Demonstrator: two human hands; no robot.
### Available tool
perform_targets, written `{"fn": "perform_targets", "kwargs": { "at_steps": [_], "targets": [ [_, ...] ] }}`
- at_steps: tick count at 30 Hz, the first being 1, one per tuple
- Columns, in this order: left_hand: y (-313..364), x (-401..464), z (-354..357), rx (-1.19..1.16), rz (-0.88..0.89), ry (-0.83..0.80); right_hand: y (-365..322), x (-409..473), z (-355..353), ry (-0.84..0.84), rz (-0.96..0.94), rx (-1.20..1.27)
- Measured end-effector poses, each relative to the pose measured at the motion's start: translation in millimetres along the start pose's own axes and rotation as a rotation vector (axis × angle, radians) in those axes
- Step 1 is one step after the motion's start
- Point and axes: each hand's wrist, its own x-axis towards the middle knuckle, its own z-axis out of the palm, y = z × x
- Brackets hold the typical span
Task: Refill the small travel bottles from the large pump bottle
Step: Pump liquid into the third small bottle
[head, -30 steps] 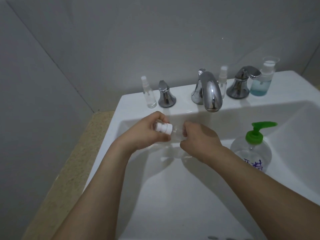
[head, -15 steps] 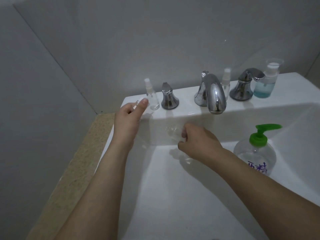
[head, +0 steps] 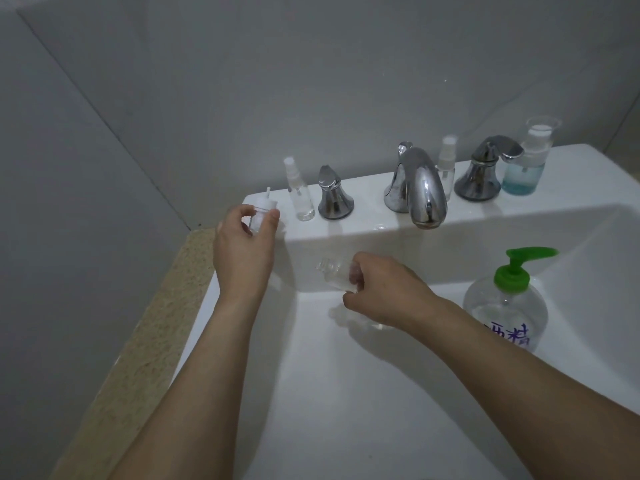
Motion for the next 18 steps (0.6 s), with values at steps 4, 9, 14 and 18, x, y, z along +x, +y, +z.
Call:
{"fn": "perform_targets", "kwargs": {
  "at_steps": [4,9,14,18],
  "targets": [
    [-1.8,-1.1,0.8,0.140,-0.002,-0.017,-0.1,0.6,1.3,-0.007,-0.008,0.018],
    [-4.6,-1.8,3.4,0.202,-0.001,-0.017,-0.9,-0.1,1.7,-0.023,-0.024,0.025],
    [-4.9,-0.9,6.1,0.245,-0.019,-0.001,-2.9,-0.3,4.4,-0.030,-0.037,0.010],
    [-5.4,-0.6,6.6,0.276,-0.012,-0.020,-2.5,-0.5,3.8,-0.031,-0.034,0.002]
  ]
}}
